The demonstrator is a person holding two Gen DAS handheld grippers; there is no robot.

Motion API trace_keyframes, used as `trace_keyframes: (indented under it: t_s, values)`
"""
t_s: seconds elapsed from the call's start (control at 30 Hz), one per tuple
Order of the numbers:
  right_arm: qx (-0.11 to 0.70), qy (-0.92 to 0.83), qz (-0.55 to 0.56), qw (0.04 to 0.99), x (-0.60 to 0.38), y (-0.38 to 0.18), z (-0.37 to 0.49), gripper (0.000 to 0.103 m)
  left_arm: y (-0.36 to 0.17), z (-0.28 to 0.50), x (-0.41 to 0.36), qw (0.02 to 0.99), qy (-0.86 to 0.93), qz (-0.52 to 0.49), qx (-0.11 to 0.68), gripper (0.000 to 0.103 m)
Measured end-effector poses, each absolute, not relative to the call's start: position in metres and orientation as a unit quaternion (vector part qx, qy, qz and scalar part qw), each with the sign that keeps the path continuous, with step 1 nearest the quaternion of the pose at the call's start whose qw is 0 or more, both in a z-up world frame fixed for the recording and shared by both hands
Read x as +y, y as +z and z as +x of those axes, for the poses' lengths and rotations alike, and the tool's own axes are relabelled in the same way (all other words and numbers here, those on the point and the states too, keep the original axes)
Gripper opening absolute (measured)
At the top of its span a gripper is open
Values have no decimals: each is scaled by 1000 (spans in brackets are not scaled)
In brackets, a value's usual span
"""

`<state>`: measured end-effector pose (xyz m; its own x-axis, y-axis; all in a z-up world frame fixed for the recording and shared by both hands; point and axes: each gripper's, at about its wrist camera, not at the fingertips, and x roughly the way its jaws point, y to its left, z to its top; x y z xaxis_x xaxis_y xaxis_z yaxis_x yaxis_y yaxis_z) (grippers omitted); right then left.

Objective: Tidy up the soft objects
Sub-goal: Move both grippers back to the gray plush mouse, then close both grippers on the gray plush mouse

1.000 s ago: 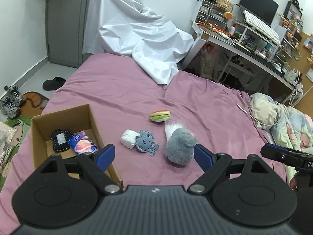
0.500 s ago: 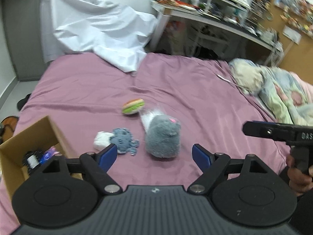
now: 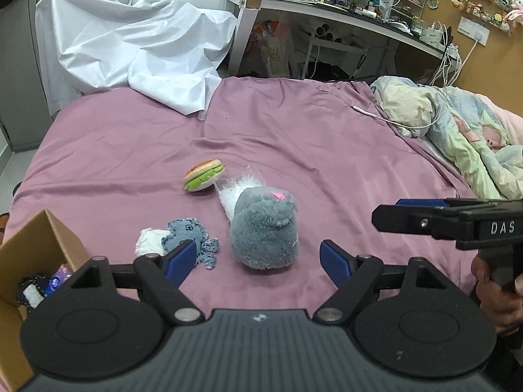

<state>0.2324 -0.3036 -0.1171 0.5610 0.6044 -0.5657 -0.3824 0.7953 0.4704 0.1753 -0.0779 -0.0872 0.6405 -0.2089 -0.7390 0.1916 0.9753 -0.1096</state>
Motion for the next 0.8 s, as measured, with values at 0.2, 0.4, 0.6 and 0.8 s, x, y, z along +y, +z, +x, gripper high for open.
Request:
trace_keyframes:
  t_s: [0.2, 0.4, 0.6, 0.8]
  values:
    - [390, 267, 165, 866, -299, -128, 238, 78, -97, 193, -84, 906, -107, -18, 410, 77]
    - [400, 253, 173, 864, -300, -137, 244, 70, -100, 198, -94, 905, -127, -16, 407, 62]
    - [407, 243, 187, 860, -304, -144, 249, 65, -102, 203, -101, 900, -152, -24, 407, 50]
    - [412, 247, 193, 856, -302, -148, 254, 61, -121, 215, -99, 889, -153, -53, 429, 46]
